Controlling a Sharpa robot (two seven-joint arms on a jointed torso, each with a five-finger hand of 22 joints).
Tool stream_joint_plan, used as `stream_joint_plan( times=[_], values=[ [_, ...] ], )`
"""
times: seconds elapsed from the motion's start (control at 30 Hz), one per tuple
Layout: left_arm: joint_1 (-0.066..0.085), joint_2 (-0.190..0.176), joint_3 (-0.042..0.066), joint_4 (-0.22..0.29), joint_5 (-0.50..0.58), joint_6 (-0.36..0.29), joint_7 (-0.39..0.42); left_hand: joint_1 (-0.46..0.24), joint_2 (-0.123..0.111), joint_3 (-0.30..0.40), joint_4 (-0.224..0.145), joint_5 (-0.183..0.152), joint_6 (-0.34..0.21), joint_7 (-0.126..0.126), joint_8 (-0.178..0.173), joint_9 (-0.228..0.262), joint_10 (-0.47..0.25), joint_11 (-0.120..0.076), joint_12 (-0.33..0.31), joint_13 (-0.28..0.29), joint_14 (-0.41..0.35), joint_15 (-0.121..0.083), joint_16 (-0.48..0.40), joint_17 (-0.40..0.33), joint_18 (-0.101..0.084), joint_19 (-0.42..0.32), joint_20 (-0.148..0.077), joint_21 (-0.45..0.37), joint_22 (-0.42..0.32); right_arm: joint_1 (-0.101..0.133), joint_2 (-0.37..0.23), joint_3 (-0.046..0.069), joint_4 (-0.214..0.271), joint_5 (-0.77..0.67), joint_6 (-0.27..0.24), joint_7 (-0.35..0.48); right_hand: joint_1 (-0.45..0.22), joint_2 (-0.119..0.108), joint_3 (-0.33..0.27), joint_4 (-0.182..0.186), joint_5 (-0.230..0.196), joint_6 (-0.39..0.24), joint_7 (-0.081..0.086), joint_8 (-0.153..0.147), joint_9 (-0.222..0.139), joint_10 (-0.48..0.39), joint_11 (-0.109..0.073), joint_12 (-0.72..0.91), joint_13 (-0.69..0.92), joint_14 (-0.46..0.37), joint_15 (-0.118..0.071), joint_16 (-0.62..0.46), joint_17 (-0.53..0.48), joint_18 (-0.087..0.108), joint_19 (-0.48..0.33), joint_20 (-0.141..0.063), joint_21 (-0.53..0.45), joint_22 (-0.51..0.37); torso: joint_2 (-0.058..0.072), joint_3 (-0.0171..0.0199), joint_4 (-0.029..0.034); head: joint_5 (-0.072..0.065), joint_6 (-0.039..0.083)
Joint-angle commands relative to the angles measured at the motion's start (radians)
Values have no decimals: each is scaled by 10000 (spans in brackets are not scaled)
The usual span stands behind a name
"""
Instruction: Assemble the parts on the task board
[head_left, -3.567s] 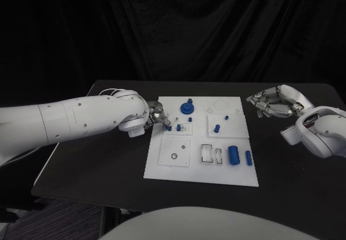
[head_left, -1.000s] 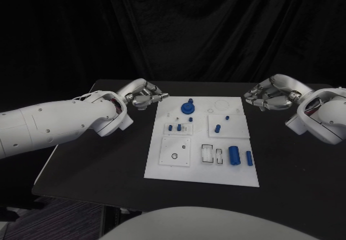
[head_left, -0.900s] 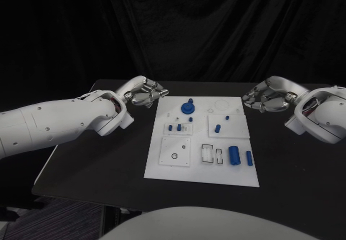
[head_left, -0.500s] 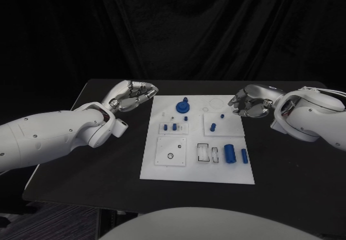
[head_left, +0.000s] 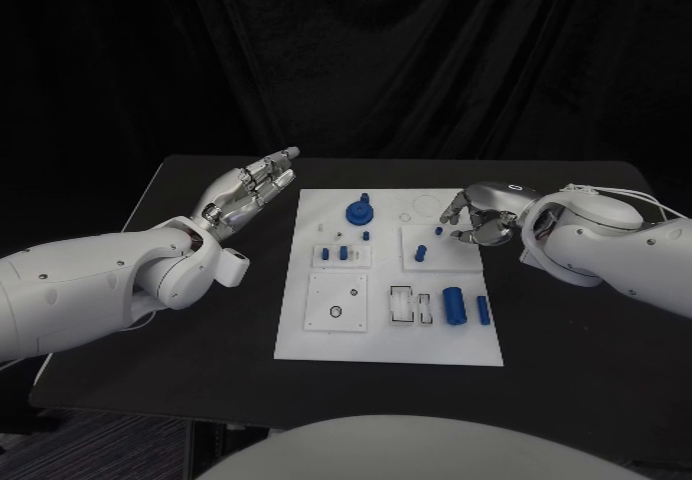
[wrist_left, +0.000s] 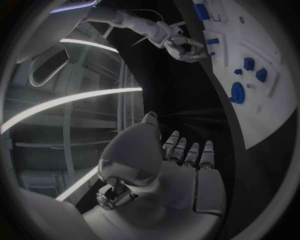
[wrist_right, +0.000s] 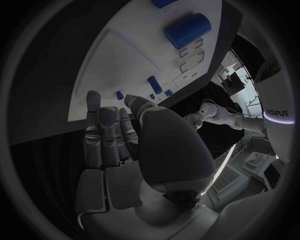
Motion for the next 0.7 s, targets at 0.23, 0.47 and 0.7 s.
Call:
stream_joint_plan(
  times=[0.23, 0.47, 0.7],
  values=[
    [-49, -34, 6, 154, 755, 1060, 1847, 46, 154, -128, 4, 11, 10, -28, -35, -184, 20, 211, 58, -82, 0, 184, -36, -12, 225, 2, 259, -23, 41, -191, 230, 9, -379, -314, -524, 291, -23, -4, 167, -135, 138, 110, 69, 182, 48, -63, 4, -5, -81, -94, 22, 39, 2, 9, -137, 33, 153, 285, -3, -21, -8, -86, -2],
    [-69, -17, 6, 162, 775, 1282, 1730, 226, 228, -131, -44, 197, 260, 197, 1, -294, 37, 328, 120, -100, 0, 353, -36, -12, 292, 52, 476, 16, 219, -247, 352, 9, -597, -322, -732, 545, -32, 33, 287, -245, 276, -29, 38, 164, 40, 41, 1, 33, -156, -54, 18, 138, 48, 28, -170, 44, 295, 290, -4, -6, 9, -144, -2],
    [-82, 19, 6, 139, 778, 1480, 1586, 382, 263, -120, -103, 370, 453, 324, 25, -375, 84, 492, 202, -89, 49, 503, -16, 7, 342, 135, 664, 64, 419, -285, 502, 9, -757, -323, -753, 627, -106, 95, 337, -234, 283, -39, 45, 187, 49, 103, -8, 39, -205, -3, 15, 207, 96, 36, -178, 51, 369, 287, 0, -15, -14, -126, -2]
  ],
)
